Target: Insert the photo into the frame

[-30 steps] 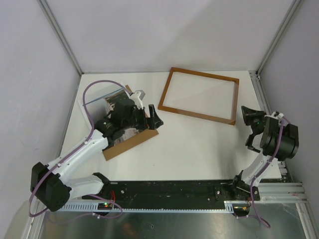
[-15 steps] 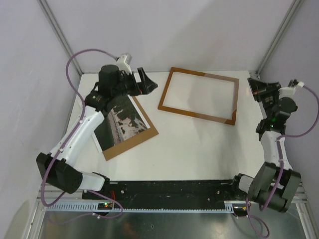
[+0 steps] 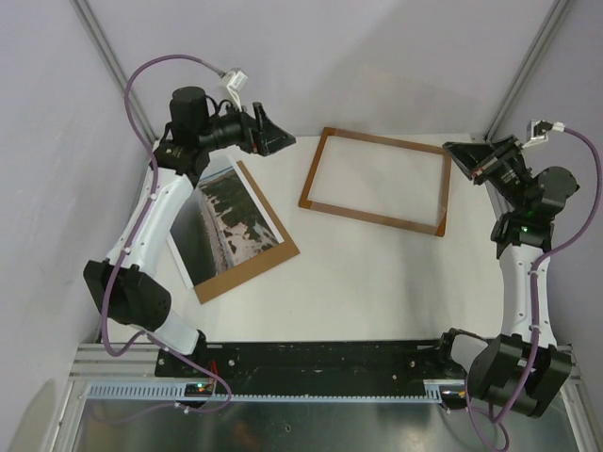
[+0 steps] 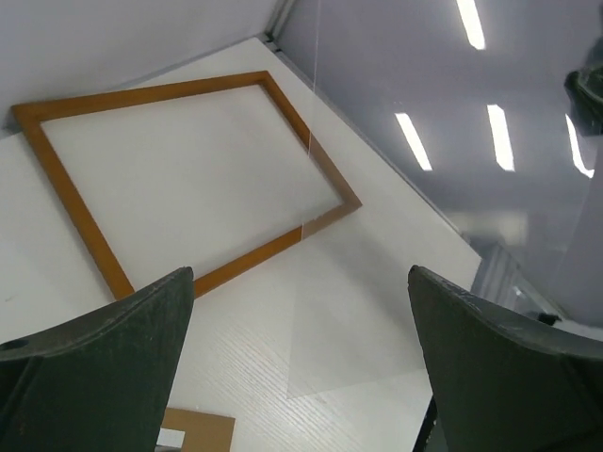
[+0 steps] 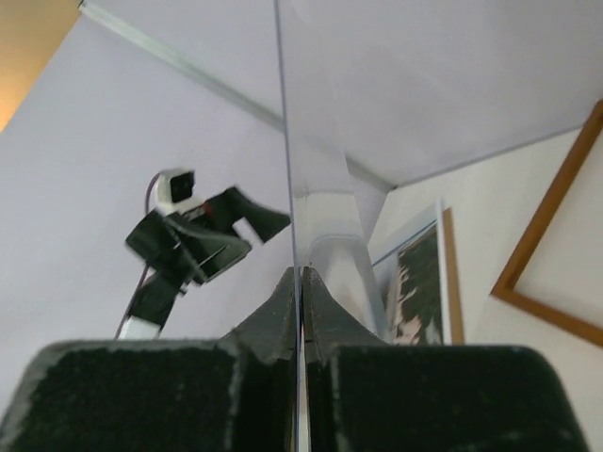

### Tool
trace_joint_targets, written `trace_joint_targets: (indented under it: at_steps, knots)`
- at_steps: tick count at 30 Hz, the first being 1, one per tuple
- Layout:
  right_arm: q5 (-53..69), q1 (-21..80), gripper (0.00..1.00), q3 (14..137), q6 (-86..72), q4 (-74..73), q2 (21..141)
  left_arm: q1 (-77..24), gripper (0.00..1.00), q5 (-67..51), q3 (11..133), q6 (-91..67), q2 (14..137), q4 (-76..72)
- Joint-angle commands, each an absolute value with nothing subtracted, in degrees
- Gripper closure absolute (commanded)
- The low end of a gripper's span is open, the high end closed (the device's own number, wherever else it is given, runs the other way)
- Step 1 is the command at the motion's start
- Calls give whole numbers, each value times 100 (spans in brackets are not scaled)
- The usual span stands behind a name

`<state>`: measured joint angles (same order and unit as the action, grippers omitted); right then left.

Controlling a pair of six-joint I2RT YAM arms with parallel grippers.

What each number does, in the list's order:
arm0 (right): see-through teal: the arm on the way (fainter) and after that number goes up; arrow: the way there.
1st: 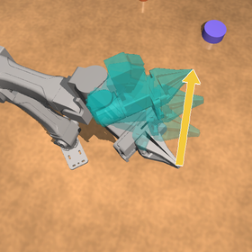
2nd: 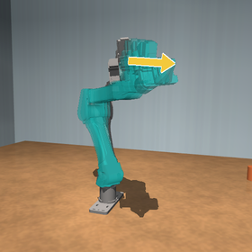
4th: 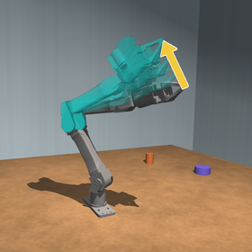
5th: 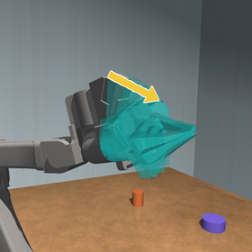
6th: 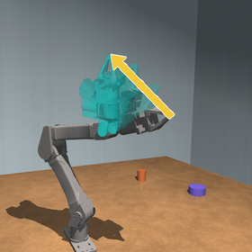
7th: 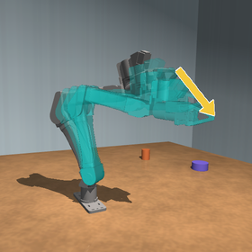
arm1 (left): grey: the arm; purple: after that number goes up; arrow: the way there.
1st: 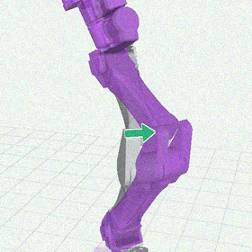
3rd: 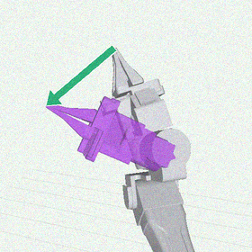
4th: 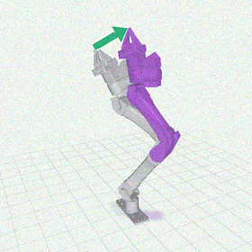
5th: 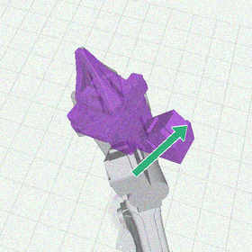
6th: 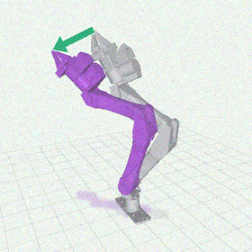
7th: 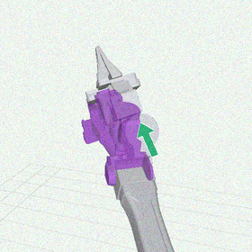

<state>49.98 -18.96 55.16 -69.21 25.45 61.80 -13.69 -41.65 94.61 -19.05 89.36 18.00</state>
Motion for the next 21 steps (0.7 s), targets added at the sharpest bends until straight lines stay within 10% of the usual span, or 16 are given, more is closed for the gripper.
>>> trace_joint_targets:
  at_steps: [1, 21]
  knots:
    - [5907, -1721, 100, 5845, -8048, 3560, 6322, -1290, 0, -5527, 9707, -1212, 9070, 1645]
    - [6125, -782, 100, 6232, -9326, 5173, 7250, -1164, 2, -7165, 9682, -1026, 9417, 1557]
